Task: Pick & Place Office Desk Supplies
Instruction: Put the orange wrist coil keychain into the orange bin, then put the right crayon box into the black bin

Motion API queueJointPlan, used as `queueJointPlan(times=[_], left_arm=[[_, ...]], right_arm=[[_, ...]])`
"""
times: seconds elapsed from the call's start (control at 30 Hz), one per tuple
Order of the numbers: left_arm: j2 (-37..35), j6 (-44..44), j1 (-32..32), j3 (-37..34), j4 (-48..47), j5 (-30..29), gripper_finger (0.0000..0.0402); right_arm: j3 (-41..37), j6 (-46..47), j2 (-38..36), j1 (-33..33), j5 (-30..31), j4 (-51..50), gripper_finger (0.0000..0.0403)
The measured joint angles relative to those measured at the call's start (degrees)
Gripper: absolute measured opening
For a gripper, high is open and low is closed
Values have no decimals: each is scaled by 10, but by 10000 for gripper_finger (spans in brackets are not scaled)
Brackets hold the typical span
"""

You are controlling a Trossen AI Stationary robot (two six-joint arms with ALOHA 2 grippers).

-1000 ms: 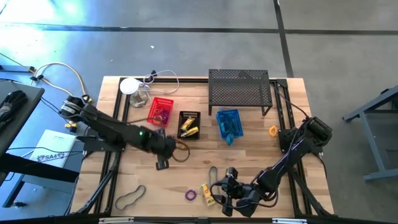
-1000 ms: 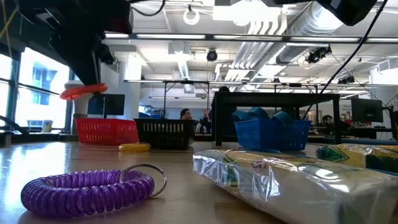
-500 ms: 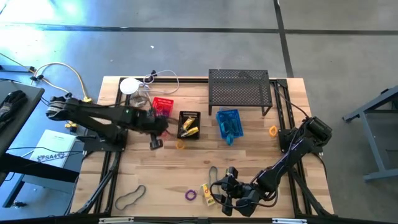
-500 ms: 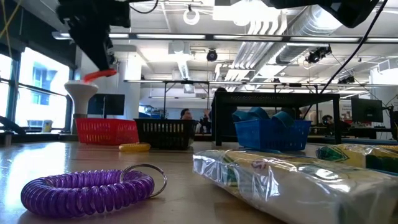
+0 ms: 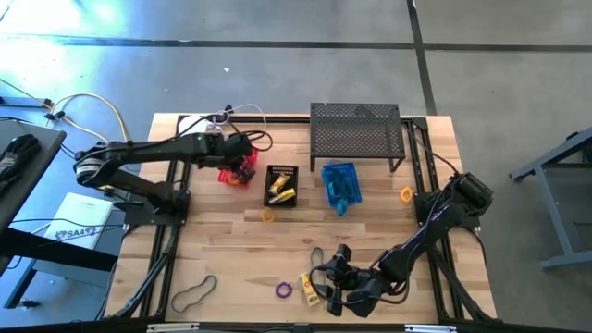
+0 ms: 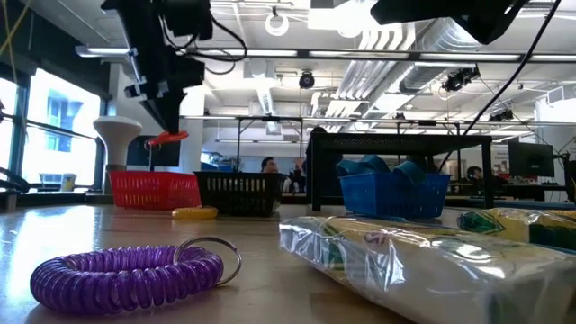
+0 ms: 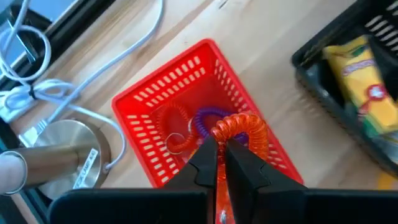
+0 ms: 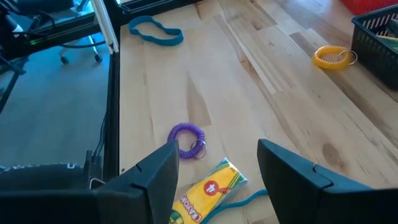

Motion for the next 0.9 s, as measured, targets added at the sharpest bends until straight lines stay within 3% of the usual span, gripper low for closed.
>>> queueJointPlan(times=[0.27, 0.53, 0.8, 0.9], left_arm=[[59, 89, 14, 0, 26, -10, 42], [74, 95, 13, 0, 62, -11, 100], [55, 95, -8, 0, 47, -12, 108], [33, 95, -35, 0, 37, -12, 108]], right_arm=[[0, -13, 0, -10, -2, -5, 205], [0, -13, 0, -15, -5, -13, 205], [0, -12, 0, -14, -5, -15, 205], [0, -8, 0, -10, -31, -17, 205]])
